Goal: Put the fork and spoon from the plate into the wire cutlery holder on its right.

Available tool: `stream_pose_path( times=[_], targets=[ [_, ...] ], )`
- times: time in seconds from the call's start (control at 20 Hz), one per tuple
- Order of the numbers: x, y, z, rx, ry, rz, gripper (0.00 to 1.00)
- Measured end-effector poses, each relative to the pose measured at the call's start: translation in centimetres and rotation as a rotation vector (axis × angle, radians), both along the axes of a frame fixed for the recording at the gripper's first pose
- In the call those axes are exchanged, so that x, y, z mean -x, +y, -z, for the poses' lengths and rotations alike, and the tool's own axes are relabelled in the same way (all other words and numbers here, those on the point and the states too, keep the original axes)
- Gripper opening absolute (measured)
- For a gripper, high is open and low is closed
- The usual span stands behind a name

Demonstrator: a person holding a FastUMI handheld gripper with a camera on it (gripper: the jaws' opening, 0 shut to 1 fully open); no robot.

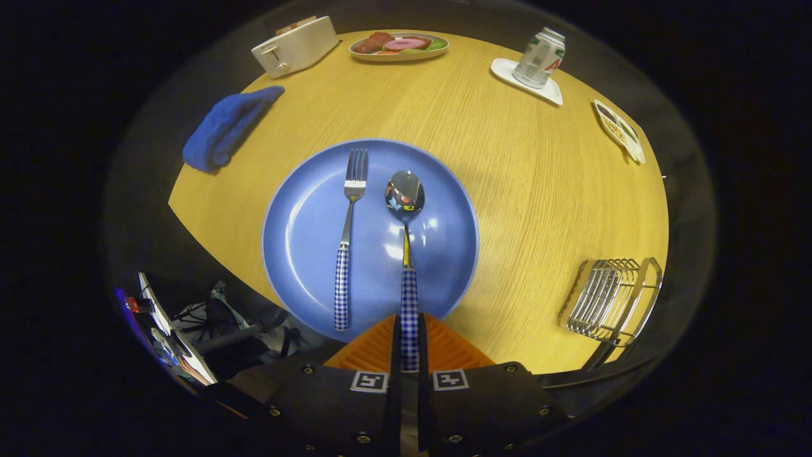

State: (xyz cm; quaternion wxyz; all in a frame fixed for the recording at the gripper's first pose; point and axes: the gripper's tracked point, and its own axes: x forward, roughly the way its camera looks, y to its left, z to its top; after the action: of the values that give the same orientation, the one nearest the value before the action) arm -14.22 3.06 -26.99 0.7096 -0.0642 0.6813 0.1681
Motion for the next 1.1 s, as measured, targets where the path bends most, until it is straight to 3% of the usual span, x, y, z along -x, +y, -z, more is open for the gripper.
stream_pose_path(
  times=[0.65,1.1],
  targets=[
    [-0.7,-2.4,-4.7,-0.111,-0.001,0.07,0.11],
    [1.6,-10.9,-10.2,-0.016,0.001,0.148,0.11]
  ],
)
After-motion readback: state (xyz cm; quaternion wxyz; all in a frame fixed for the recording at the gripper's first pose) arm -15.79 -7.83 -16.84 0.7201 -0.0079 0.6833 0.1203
